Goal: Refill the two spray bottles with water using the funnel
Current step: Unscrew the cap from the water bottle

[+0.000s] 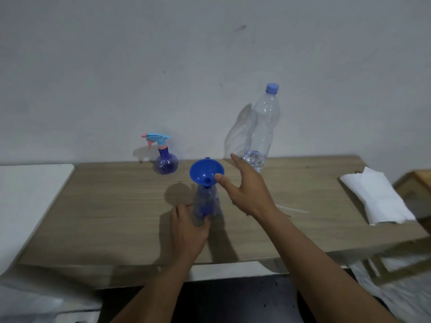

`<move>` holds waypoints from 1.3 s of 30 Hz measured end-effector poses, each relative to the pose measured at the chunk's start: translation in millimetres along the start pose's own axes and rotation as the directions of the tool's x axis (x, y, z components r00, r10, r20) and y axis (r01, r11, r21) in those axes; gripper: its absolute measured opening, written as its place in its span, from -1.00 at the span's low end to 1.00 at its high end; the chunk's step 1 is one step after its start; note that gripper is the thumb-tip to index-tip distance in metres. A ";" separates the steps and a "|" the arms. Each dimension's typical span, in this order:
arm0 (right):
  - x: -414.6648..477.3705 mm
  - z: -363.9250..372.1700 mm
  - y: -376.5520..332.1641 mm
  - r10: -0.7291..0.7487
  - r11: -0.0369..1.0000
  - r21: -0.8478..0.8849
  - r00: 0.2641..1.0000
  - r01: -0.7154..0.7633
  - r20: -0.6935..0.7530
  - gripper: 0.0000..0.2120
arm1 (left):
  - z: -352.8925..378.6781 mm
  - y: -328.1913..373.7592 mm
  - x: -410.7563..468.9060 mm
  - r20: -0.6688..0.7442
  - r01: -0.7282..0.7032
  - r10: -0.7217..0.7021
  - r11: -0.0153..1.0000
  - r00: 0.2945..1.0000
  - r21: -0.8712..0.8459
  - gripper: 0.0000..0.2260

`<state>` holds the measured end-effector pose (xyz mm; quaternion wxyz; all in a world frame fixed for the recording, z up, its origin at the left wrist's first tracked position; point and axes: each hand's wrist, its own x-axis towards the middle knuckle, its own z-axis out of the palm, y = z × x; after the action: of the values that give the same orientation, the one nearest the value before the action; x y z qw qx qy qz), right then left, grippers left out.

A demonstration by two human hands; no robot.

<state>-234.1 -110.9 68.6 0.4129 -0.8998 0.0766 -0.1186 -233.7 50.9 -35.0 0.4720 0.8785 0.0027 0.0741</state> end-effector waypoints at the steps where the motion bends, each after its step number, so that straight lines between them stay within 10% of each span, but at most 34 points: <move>1: -0.1 -6.1 -0.6 0.002 1.000 -0.016 1.000 -0.002 -0.019 -0.25 | 2.3 -1.3 -8.6 0.002 -0.031 0.031 1.000 1.000 0.004 -0.60; 9: 50.8 -68.9 17.0 -0.079 0.983 -0.175 0.982 0.049 -0.170 -0.32 | 69.2 57.5 -13.3 0.256 -0.175 0.170 0.985 0.952 -0.001 -0.69; 22: 179.1 -129.0 70.4 -0.141 0.989 -0.068 0.978 0.132 -0.154 -0.23 | 194.1 147.9 130.7 0.251 0.084 -0.047 0.987 0.967 -0.140 -0.10; 39: 167.2 -152.7 90.4 -0.152 0.988 -0.051 0.982 0.147 -0.112 -0.34 | 192.4 169.3 132.7 0.309 0.119 -0.035 0.960 0.950 -0.255 -0.18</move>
<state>-119.4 -319.5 121.2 0.3783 -0.9032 0.0352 -0.1995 -87.9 -192.6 17.8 0.5847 0.8061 -0.0449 -0.0797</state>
